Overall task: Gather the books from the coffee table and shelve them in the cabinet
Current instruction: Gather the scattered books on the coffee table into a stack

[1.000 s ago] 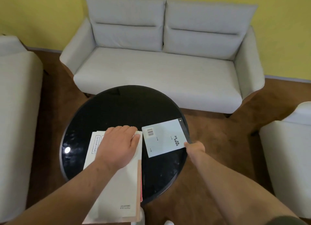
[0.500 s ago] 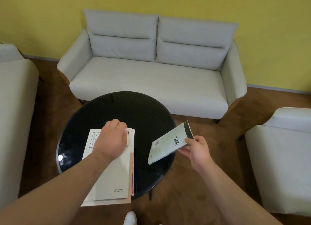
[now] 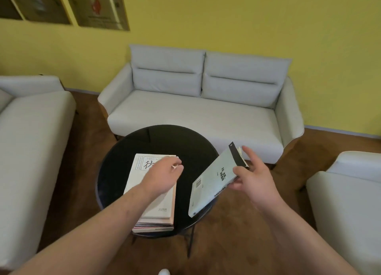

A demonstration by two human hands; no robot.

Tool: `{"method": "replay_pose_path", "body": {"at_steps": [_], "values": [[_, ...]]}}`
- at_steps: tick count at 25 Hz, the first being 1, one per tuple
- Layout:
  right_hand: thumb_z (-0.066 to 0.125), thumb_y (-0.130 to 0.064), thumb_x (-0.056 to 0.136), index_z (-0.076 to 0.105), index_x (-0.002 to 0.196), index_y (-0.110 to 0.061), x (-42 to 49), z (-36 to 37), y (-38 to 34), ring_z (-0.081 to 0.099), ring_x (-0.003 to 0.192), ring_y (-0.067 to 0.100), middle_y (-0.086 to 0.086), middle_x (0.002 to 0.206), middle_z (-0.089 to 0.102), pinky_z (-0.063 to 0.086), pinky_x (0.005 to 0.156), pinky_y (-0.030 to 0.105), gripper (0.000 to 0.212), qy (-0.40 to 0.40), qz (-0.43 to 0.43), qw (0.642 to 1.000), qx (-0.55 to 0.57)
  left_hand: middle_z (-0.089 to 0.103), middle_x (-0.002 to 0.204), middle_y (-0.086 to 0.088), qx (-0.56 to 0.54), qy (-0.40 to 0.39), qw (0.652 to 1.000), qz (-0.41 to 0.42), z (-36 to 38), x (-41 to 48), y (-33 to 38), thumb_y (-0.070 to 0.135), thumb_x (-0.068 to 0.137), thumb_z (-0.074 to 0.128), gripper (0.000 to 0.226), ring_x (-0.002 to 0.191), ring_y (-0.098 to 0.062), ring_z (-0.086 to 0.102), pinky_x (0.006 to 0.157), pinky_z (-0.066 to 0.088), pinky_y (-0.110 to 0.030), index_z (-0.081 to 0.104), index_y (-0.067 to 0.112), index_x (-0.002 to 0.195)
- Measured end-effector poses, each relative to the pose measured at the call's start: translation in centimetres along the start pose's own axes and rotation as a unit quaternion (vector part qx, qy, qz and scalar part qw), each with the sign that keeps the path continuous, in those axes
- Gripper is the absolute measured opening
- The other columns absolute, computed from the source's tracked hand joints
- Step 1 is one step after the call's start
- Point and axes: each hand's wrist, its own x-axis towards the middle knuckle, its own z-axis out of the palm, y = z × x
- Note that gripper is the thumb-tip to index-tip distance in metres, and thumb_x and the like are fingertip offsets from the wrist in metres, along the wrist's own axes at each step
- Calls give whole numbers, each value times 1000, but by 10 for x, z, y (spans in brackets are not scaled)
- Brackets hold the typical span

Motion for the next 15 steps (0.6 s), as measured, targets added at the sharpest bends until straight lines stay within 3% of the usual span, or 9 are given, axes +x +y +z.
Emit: {"method": "replay_pose_path", "body": {"at_steps": [1,3,5,6,8,11,13,15], "values": [[61,-7,100,48,145,-31,-2,7,-4,66,119,32,8,140,57,65,63,38,53,-18,-1,1000,11,57,129,11,-57,-41,997,23,4,-28,9,41,98,52,38,122,-13,55,99,48,-31,55,28,134],[61,-7,99,54,136,-32,-7,22,-10,68,115,34,14,137,59,65,65,39,44,-35,-2,999,17,47,129,21,-17,-98,993,68,17,-80,24,55,89,57,57,123,-7,52,94,46,-22,43,36,141],[62,-7,98,59,120,-41,-13,37,-14,68,113,37,15,134,59,66,68,41,41,-43,-11,999,-1,44,138,22,78,-21,993,81,32,-102,25,58,85,60,71,126,-5,48,100,45,-21,31,39,146],[63,-8,97,58,114,-46,-17,43,-16,69,111,35,14,132,59,66,71,41,41,-53,-16,998,-9,46,142,19,99,24,992,68,35,-104,24,52,90,59,65,125,-5,50,102,46,-23,32,37,146],[64,-16,98,55,121,-47,-24,51,-20,73,104,25,8,127,62,66,76,38,40,-81,-38,996,-31,57,135,12,73,76,994,17,34,-105,23,39,98,53,42,115,-9,59,95,52,-22,42,34,139],[63,-28,100,42,143,-42,-25,54,-19,73,98,14,-4,114,69,62,88,34,50,-87,-61,992,-63,60,117,9,-123,97,986,-64,29,-108,15,28,102,50,17,104,-11,60,70,45,-11,46,32,117],[62,-26,99,48,144,-27,-21,54,-8,67,105,11,-5,119,68,53,92,31,48,-52,-50,986,-149,64,115,9,-259,105,955,-98,25,-110,6,19,102,51,14,107,-14,61,72,47,-16,53,27,113],[62,-26,98,51,144,-16,-13,55,16,62,118,18,2,133,64,49,96,32,49,-44,15,978,-202,69,114,5,-342,85,926,-133,20,-110,0,17,102,51,16,105,-17,65,83,56,-33,59,26,112]]}}
